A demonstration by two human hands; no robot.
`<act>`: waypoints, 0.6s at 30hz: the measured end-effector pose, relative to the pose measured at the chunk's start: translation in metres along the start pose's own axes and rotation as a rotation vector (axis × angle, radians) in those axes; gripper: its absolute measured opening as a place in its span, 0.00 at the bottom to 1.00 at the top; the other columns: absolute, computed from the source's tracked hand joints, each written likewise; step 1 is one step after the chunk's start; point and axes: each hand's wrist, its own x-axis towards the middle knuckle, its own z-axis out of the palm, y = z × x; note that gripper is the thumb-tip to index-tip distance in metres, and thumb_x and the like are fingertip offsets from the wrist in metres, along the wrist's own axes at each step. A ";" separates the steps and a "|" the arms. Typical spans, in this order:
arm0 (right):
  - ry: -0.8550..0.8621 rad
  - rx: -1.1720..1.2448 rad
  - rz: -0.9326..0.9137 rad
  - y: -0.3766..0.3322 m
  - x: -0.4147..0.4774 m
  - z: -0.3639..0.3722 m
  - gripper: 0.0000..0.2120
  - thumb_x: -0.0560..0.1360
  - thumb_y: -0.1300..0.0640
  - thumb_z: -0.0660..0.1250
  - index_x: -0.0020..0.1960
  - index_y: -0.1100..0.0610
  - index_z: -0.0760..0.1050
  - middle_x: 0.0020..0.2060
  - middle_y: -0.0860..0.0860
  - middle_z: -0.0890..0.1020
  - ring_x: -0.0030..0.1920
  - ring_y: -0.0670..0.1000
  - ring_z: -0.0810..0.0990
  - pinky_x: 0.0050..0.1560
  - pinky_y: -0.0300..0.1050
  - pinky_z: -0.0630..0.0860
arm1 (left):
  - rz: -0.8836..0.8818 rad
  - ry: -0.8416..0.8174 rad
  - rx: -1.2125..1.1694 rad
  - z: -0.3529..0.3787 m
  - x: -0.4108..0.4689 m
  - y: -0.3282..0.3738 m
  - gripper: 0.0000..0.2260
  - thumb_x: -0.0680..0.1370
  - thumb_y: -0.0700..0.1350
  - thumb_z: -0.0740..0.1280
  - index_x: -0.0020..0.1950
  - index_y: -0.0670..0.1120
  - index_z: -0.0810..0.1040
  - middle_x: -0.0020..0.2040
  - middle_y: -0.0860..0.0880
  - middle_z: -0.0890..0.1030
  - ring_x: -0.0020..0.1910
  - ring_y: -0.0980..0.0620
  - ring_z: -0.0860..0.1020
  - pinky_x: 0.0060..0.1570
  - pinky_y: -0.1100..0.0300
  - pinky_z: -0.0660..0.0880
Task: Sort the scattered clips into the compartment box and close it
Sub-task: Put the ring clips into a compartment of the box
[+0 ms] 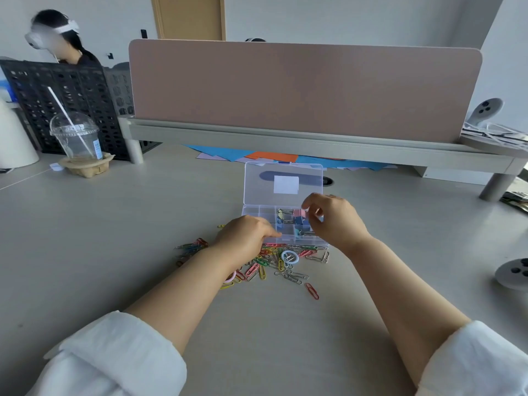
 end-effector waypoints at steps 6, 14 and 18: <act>-0.368 -0.030 -0.086 -0.029 -0.003 -0.002 0.07 0.69 0.64 0.67 0.44 0.58 0.83 0.40 0.52 0.84 0.37 0.49 0.76 0.47 0.41 0.77 | -0.105 0.064 -0.040 -0.037 -0.010 -0.011 0.06 0.73 0.43 0.69 0.49 0.47 0.82 0.41 0.53 0.79 0.41 0.53 0.76 0.46 0.59 0.75; -0.503 -0.301 -0.115 -0.052 -0.007 0.000 0.11 0.71 0.63 0.63 0.51 0.58 0.81 0.50 0.56 0.84 0.51 0.57 0.80 0.50 0.47 0.77 | -0.233 -0.373 -0.051 -0.056 -0.040 -0.028 0.07 0.69 0.45 0.74 0.45 0.46 0.82 0.36 0.53 0.79 0.33 0.60 0.74 0.33 0.70 0.68; -0.479 -0.229 -0.086 -0.056 -0.009 -0.001 0.13 0.70 0.65 0.63 0.50 0.56 0.82 0.49 0.54 0.84 0.51 0.56 0.80 0.50 0.50 0.79 | -0.234 -0.354 -0.051 -0.049 -0.042 -0.030 0.07 0.69 0.44 0.74 0.45 0.45 0.83 0.34 0.54 0.77 0.32 0.61 0.72 0.31 0.71 0.67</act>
